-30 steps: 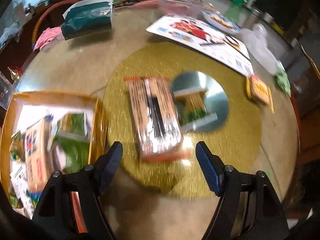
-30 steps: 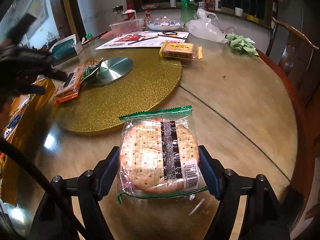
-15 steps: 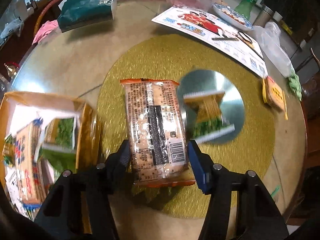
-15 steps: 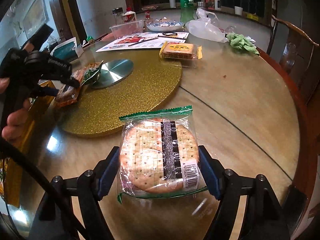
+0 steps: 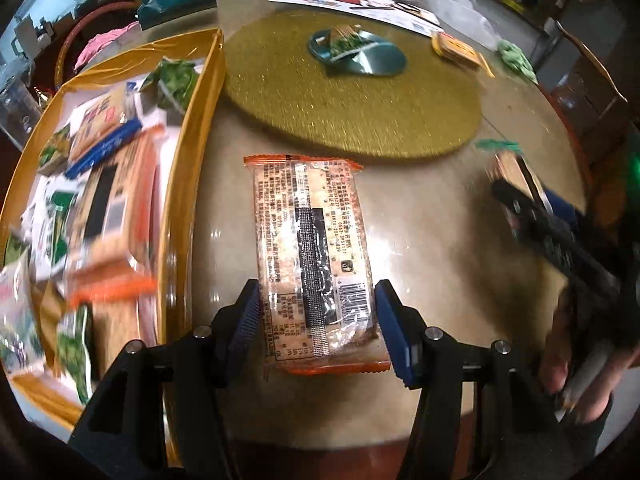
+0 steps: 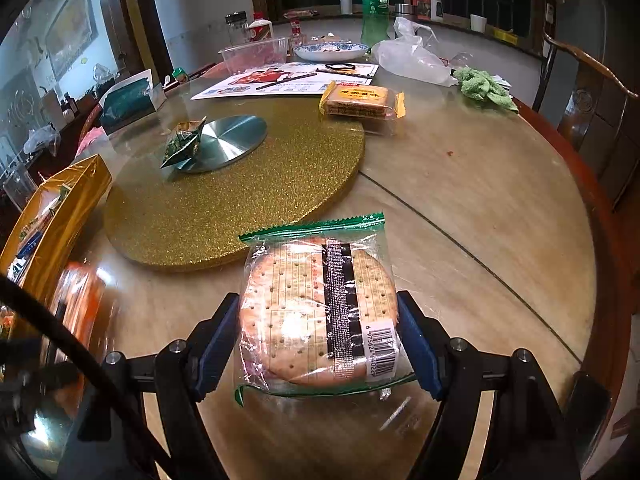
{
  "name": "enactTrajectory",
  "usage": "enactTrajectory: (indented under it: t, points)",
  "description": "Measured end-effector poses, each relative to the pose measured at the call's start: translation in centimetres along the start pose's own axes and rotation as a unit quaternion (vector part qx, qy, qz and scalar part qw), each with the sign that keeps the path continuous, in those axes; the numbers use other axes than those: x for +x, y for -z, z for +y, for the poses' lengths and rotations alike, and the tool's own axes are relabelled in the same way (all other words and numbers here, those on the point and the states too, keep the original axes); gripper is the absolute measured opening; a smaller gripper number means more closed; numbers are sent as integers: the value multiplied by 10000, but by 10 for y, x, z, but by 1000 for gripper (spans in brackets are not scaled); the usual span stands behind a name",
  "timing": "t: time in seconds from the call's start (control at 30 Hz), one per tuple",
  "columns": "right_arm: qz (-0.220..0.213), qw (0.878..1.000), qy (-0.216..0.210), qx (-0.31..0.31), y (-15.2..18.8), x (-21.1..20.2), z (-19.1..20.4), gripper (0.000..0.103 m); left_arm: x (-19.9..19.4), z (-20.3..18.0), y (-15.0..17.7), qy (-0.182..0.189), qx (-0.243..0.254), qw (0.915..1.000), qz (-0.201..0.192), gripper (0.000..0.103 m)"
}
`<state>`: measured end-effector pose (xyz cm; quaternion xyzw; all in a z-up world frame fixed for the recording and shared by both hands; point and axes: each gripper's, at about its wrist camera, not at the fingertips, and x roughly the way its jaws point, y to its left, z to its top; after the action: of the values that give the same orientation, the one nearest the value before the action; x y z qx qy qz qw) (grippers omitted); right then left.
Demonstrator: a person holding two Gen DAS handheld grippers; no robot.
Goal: Organize snacks
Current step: 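Lift both cracker packs off the turntable toward the white tray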
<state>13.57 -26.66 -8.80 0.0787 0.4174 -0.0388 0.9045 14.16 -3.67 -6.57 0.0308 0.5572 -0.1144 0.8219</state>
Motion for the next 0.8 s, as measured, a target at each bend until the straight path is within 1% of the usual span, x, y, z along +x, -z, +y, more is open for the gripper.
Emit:
enactTrajectory:
  t: [0.03, 0.13, 0.2, 0.27, 0.3, 0.33, 0.37, 0.43, 0.5, 0.6, 0.7, 0.73, 0.8]
  points:
    - [9, 10000, 16, -18, 0, 0, 1, 77, 0, 0, 0, -16, 14, 10000, -2, 59]
    - [33, 9999, 93, -70, -1, 1, 4, 78, 6, -5, -6, -125, 198, 9997, 96, 65]
    - [39, 9999, 112, -83, -1, 2, 4, 78, 11, -11, -13, -302, 294, 9991, 38, 65]
    - [42, 9999, 125, -89, -1, 2, 4, 77, 14, -12, -16, -439, 305, 9985, -135, 66]
    - [43, 9999, 137, -96, -1, 2, 4, 77, 16, -13, -19, -494, 297, 9980, -275, 66]
    - [43, 9998, 163, -101, -1, 2, 4, 76, 16, -11, -20, -527, 245, 9978, -329, 65]
    - [42, 9998, 165, -98, -1, 2, 4, 76, 17, -10, -22, -551, 200, 9976, -359, 60]
    - [34, 9998, 150, -81, -1, 1, 3, 75, 15, -8, -21, -555, 163, 9975, -399, 59]
    - [-5, 10000, 68, 9, -1, 0, 0, 75, 12, -8, -17, -443, 139, 9980, -434, 59]
    - [-92, 9997, -153, 165, 1, -4, -6, 75, 0, -5, -6, 54, 45, 9985, -552, 59]
    - [-276, 9987, -407, 140, 2, -13, -5, 75, -16, -3, 2, 384, -40, 9971, -657, 59]
    - [-375, 9978, -544, 96, 3, -18, -4, 75, -22, 0, 4, 458, -75, 9964, -703, 59]
    - [-441, 9970, -638, 51, 4, -23, -1, 75, -36, 1, 8, 539, -105, 9950, -833, 59]
